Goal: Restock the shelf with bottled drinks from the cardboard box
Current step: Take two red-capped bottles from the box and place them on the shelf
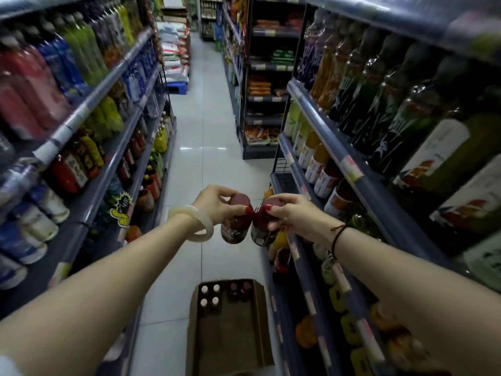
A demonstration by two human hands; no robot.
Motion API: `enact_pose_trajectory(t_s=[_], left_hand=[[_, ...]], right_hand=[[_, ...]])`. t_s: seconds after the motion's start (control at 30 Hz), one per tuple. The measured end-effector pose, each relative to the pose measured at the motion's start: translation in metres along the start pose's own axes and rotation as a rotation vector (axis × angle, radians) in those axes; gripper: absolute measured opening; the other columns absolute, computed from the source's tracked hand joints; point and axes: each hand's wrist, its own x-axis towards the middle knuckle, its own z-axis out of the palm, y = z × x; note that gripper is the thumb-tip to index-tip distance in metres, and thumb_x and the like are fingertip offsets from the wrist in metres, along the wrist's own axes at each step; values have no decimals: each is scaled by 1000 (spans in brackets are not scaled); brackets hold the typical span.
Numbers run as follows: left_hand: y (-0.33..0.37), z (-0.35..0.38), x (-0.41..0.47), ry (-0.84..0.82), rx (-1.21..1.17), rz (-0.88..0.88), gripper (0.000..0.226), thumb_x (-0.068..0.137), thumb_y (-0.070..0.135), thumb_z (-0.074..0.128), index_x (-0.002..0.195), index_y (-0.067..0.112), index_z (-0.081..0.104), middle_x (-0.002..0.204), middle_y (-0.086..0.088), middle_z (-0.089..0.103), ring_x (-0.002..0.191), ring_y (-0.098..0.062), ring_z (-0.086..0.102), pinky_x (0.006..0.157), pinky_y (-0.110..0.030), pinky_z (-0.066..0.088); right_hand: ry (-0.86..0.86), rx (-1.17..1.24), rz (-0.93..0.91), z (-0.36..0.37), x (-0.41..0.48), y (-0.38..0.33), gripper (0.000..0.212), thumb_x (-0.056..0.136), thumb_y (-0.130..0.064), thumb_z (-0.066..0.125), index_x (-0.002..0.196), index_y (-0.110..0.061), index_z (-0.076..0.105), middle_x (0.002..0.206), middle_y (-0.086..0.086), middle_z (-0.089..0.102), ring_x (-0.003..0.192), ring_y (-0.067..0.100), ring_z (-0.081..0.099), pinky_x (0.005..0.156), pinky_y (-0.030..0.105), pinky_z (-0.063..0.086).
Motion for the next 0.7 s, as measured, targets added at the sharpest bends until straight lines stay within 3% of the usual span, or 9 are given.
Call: enact_pose_trajectory(t_s=[0.1, 0.3, 0.37, 0.43, 0.57, 0.7], left_hand=[[11, -1, -16, -14, 11, 17, 34, 79, 22, 75, 111, 12, 68, 72, -1, 66, 57, -9, 59, 45, -10, 42], [24, 0, -57, -59, 63, 66, 36, 80, 26, 74, 113, 13, 68, 83, -9, 68, 61, -13, 60, 51, -17, 44], [28, 1, -74, -83, 70, 76, 33, 81, 25, 74, 111, 13, 69, 81, -8, 68, 60, -13, 59, 54, -19, 46], [31, 2, -90, -108, 87, 95, 33, 80, 27, 74, 110, 14, 70, 81, -9, 69, 60, -15, 59, 56, -23, 48], [40, 6, -123, -161, 121, 148, 26, 81, 26, 74, 105, 18, 71, 72, -4, 67, 55, -12, 58, 52, -19, 45], [53, 15, -154, -221, 141, 211, 24, 80, 28, 74, 100, 15, 73, 70, -12, 68, 54, -14, 56, 53, -22, 46]], right_hand=[[20, 14, -6, -3, -22, -6, 43, 91, -5, 58, 133, -6, 50, 94, 14, 67, 48, 12, 66, 58, 27, 51], [55, 54, -32, 2, -81, -12, 34, 92, -3, 55, 126, -7, 54, 89, 10, 66, 48, 11, 64, 53, 21, 51], [69, 83, -34, 5, -102, -10, 34, 92, -3, 56, 125, -8, 54, 93, 11, 65, 50, 12, 65, 56, 23, 54], [87, 109, -43, 9, -125, -8, 30, 91, -3, 57, 121, -10, 54, 92, 12, 65, 48, 11, 65, 49, 19, 54], [152, 99, -60, 14, -172, 1, 24, 91, -4, 58, 113, -12, 57, 86, 12, 68, 49, 12, 66, 46, 21, 49], [251, 168, -42, 14, -218, 11, 32, 89, -1, 60, 120, -8, 56, 86, 13, 68, 47, 13, 66, 43, 20, 52]])
